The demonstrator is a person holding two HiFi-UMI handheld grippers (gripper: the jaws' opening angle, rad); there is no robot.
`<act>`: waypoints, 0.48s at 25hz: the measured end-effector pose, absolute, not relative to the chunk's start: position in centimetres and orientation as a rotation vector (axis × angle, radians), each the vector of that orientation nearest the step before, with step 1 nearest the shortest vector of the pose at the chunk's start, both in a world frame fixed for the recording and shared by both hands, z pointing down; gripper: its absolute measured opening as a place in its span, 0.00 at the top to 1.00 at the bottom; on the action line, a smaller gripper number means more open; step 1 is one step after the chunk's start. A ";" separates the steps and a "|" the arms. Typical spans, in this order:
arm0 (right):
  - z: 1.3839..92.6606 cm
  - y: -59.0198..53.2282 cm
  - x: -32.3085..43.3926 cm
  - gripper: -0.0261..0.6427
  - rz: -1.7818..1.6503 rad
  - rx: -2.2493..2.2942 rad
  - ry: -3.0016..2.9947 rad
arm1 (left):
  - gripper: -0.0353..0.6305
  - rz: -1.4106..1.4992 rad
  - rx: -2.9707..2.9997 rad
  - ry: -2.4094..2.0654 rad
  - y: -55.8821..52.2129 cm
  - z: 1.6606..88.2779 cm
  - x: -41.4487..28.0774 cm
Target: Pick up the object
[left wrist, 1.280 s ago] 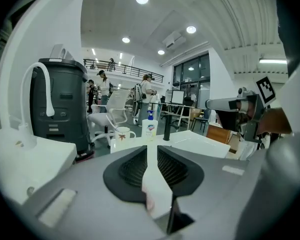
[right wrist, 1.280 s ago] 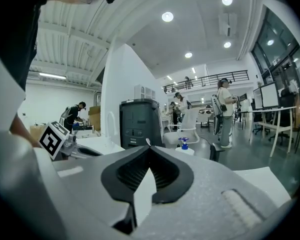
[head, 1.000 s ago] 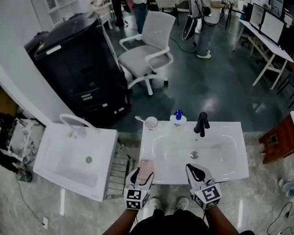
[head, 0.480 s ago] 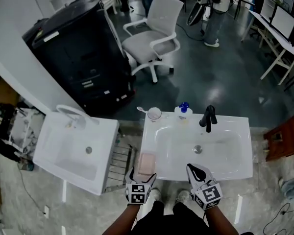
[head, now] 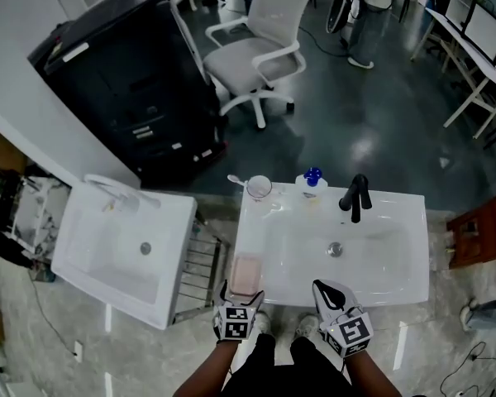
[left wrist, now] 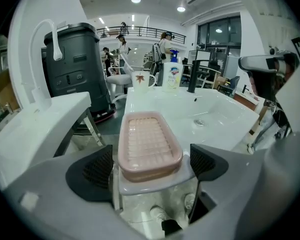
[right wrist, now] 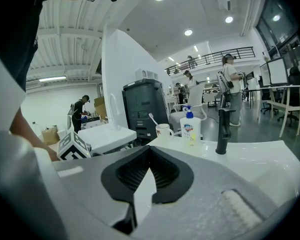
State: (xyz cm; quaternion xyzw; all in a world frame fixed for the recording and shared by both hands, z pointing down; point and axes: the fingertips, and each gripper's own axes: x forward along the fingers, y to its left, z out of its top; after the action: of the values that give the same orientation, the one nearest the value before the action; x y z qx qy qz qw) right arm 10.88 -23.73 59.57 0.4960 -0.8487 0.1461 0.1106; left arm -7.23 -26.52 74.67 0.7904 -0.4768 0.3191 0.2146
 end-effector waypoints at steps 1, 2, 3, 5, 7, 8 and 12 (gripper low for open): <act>59.7 -23.7 10.9 0.96 0.434 1.452 -2.491 | 0.19 0.887 2.186 -1.327 -26.6 74.8 -7.3; 59.9 -23.7 11.0 0.96 0.438 1.447 -2.489 | 0.19 0.883 2.181 -1.333 -26.7 74.9 -7.3; 60.0 -23.7 11.0 0.96 0.440 1.442 -2.488 | 0.20 0.875 2.179 -1.340 -26.8 74.9 -7.3; 60.2 -23.9 11.0 0.96 0.442 1.432 -2.489 | 0.22 0.865 2.183 -1.347 -27.0 74.8 -7.2; 60.2 -24.0 10.9 0.95 0.443 1.424 -2.492 | 0.29 0.864 2.190 -1.350 -26.9 74.7 -7.1; 60.2 -24.0 10.9 0.96 0.443 1.420 -2.493 | 0.29 0.865 2.192 -1.352 -26.9 74.7 -7.1; 60.2 -23.9 10.8 0.96 0.445 1.400 -2.491 | 0.29 0.859 2.198 -1.357 -27.0 74.7 -7.1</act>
State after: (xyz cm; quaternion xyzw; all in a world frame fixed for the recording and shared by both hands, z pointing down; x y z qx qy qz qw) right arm 10.81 -23.94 60.22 0.4804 -0.8546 0.1528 0.1244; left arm -7.09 -27.00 74.69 0.7898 -0.4876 0.3085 0.2082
